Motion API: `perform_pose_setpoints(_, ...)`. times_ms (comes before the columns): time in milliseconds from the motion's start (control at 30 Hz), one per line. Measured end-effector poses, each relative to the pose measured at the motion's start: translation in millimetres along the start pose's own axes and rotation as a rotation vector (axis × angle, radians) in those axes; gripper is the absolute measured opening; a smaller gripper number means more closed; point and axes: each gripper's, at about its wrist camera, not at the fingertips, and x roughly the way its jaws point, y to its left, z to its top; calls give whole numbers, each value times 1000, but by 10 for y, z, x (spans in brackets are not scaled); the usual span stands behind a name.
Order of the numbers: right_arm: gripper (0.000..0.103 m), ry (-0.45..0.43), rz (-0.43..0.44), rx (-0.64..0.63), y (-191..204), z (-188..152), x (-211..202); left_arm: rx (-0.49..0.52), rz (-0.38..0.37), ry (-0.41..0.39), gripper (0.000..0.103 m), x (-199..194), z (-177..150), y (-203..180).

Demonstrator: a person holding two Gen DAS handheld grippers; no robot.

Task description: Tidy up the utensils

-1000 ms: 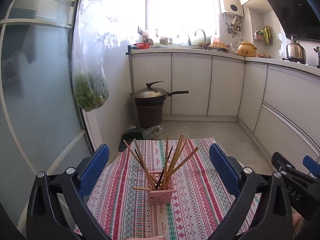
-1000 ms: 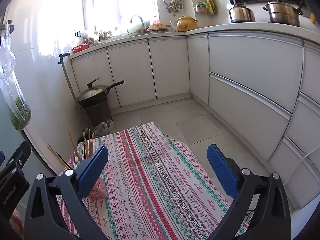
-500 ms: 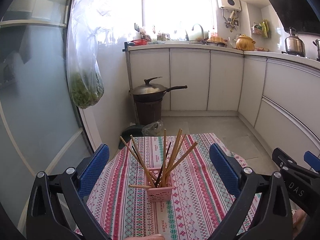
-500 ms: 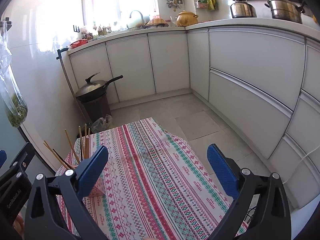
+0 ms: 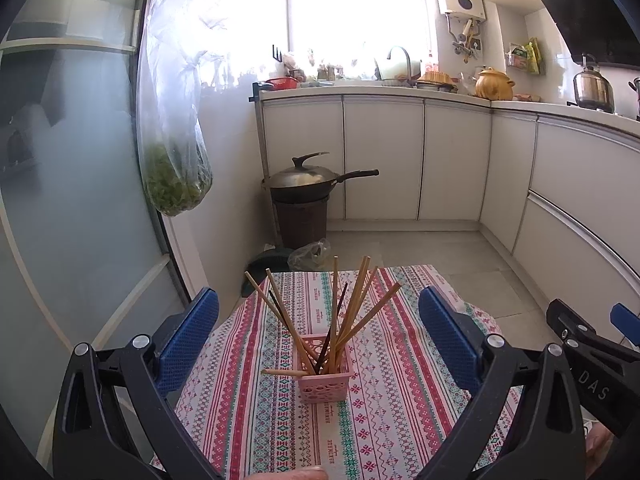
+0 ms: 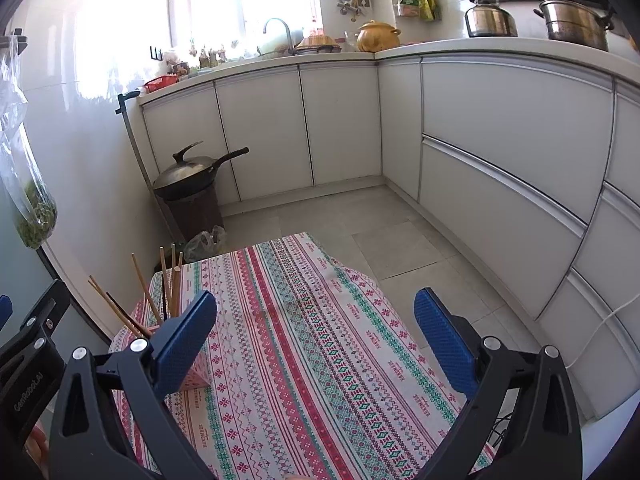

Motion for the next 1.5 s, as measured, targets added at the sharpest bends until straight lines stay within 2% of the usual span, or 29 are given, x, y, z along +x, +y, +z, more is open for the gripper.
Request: perform_pose_setpoints(1500,96,26,6,-4,-7,-8,50,14,8,49,96,89,-54,-41)
